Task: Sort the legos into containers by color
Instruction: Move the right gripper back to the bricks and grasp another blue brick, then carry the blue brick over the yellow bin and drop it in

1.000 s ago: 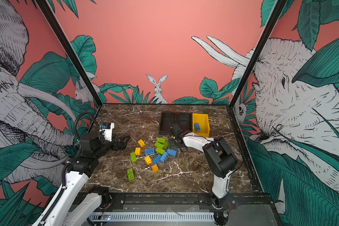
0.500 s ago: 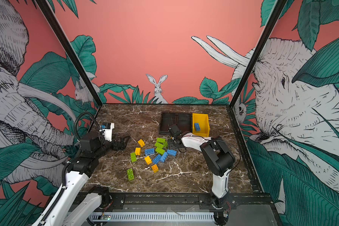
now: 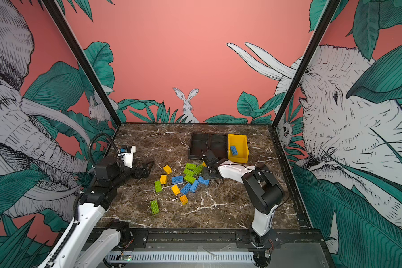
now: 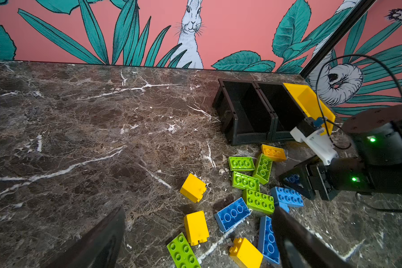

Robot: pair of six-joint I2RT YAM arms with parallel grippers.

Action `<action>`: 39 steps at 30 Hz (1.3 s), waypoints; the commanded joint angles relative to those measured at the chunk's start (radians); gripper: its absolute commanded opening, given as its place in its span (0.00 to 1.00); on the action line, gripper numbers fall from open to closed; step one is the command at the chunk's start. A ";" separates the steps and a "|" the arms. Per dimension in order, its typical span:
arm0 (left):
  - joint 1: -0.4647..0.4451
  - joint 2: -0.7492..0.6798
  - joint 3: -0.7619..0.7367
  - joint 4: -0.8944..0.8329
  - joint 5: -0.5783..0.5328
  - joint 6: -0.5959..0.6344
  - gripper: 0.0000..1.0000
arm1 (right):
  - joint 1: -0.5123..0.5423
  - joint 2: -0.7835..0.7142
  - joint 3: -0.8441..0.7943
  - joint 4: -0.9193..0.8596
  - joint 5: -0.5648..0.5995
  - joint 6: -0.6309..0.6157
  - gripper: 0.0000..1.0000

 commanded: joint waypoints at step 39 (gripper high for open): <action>-0.029 -0.010 -0.007 0.010 -0.006 0.004 0.99 | -0.569 0.134 0.470 -0.085 -0.205 -0.264 0.60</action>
